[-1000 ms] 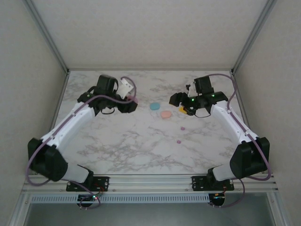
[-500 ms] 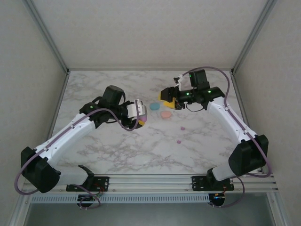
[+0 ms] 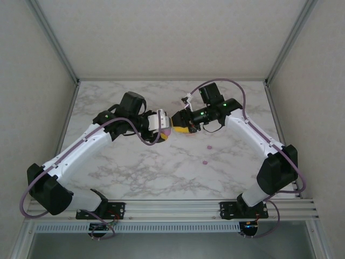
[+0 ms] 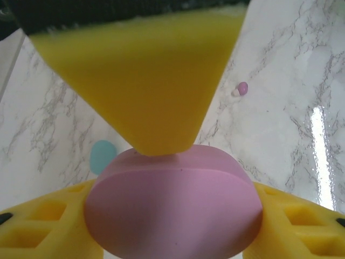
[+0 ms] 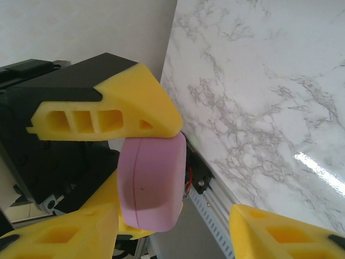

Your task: Insert the wireless bluetooth earbuds into the charging case

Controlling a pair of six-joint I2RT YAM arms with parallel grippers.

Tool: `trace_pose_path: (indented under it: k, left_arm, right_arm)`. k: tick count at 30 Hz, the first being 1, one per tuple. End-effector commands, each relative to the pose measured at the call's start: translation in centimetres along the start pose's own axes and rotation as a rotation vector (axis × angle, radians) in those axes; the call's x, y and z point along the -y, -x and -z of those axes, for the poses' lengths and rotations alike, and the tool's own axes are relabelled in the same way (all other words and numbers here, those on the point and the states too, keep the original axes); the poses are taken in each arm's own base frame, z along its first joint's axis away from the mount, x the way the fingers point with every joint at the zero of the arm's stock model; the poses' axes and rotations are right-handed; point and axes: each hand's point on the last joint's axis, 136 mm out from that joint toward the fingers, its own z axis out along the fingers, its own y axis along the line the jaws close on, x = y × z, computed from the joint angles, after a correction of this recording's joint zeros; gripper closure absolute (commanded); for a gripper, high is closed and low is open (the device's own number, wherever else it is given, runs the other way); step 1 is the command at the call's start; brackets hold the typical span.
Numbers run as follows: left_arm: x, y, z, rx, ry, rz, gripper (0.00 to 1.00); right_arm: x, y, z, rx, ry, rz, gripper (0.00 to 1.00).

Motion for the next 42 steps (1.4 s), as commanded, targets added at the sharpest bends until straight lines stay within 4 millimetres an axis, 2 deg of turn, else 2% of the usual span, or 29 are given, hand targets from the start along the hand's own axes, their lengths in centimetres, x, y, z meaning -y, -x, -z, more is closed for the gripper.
trace_pose_path:
  k: [1,8,16,22,26,32,37,40,42]
  left_arm:
    - [0.6,1.0,0.4,0.019,-0.034,-0.021,0.46]
    - [0.6,1.3,0.6,0.026,-0.033,-0.021,0.46]
    - [0.6,1.2,0.4,0.013,-0.031,-0.019,0.45]
    - [0.5,0.8,0.2,-0.011,-0.026,-0.017,0.43]
    - [-0.5,0.6,0.2,-0.022,0.026,0.003,0.32]
    - [-2.6,1.2,0.9,0.04,0.151,0.094,0.19]
    - [-5.2,2.3,2.9,0.196,0.321,0.283,0.16]
    - [-6.9,2.6,3.9,0.329,0.428,0.462,0.16]
    - [-7.3,2.8,4.4,0.422,0.453,0.554,0.15]
  right_arm:
    - [-1.8,0.3,0.1,-0.008,0.057,0.054,0.41]
    - [-1.7,0.8,-0.9,-0.019,0.054,0.044,0.41]
    - [-1.3,1.3,-2.0,-0.041,0.035,0.026,0.5]
    - [-0.5,1.6,-2.3,-0.038,-0.004,0.013,0.71]
    - [-0.8,1.7,-2.0,-0.026,-0.004,0.022,0.85]
    - [-1.9,3.3,-0.5,0.085,0.034,0.026,0.89]
    - [-1.3,6.1,2.5,0.316,0.029,-0.014,0.89]
    - [-1.9,7.6,4.0,0.486,0.093,-0.043,0.89]
    - [-2.3,8.2,4.8,0.572,0.144,-0.08,0.88]
